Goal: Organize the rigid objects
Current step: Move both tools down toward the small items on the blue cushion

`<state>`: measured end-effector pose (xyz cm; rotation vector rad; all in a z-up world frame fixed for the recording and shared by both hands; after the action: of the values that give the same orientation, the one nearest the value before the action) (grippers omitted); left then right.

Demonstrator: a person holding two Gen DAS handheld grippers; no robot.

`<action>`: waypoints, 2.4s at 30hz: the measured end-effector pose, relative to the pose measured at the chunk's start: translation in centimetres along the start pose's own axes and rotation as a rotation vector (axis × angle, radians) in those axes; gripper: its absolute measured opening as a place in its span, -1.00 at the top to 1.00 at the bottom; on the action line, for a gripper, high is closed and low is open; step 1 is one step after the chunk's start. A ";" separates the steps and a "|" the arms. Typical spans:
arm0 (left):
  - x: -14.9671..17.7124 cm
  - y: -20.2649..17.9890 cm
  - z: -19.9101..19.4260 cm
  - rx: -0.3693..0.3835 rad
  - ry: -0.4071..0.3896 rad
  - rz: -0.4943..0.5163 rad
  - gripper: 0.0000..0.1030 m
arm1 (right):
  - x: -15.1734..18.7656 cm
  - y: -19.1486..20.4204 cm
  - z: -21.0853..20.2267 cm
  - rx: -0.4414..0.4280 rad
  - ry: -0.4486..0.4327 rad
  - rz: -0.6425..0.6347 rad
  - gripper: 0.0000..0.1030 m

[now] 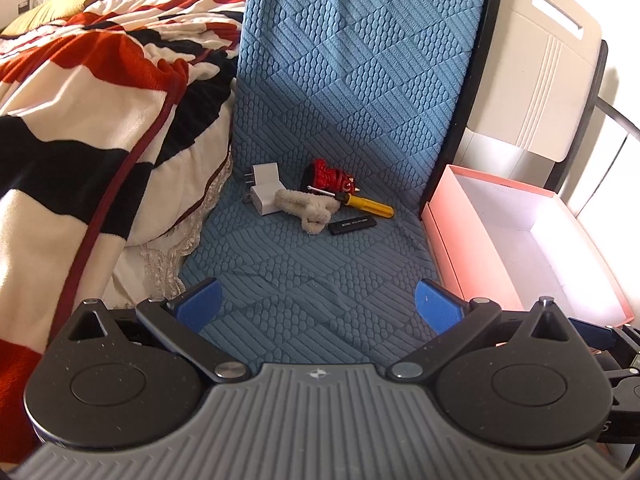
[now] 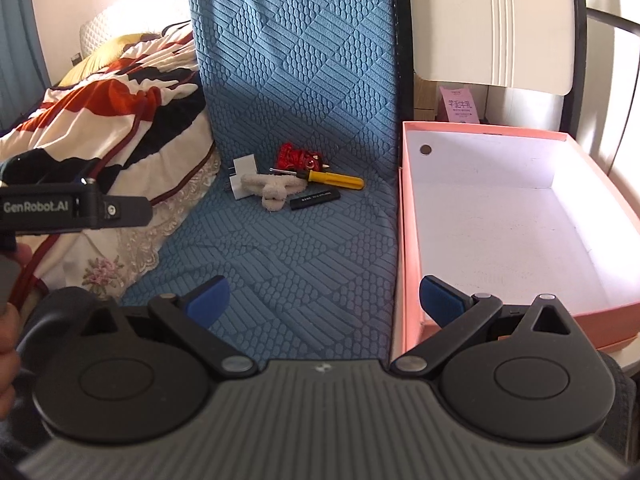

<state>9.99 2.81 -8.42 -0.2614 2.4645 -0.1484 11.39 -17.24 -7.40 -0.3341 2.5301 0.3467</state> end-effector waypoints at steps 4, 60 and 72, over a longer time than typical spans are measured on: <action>-0.2 0.7 1.8 0.016 0.018 -0.009 -1.00 | -0.5 0.3 1.3 0.003 -0.008 -0.008 -1.00; -8.5 3.1 20.4 0.108 0.164 -0.151 -0.34 | -7.1 0.9 13.8 -0.104 -0.025 -0.122 -0.46; -11.8 5.0 26.1 0.075 0.208 -0.166 -0.24 | -11.0 -0.1 19.6 -0.150 0.044 -0.031 -0.49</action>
<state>34.47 9.18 -22.71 -0.4370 2.6341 -0.3545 30.10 -9.38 -17.15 -0.4430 2.5449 0.5244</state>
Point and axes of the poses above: each gripper's, at about its wrist camera, not at the fingertips, and z roughly the way its jaws point, y to its left, x to its underside, the point moved 4 cm from there along z, roughly the way its jaws point, and after that the axes turned 10 degrees about y, right-handed, at the moved point
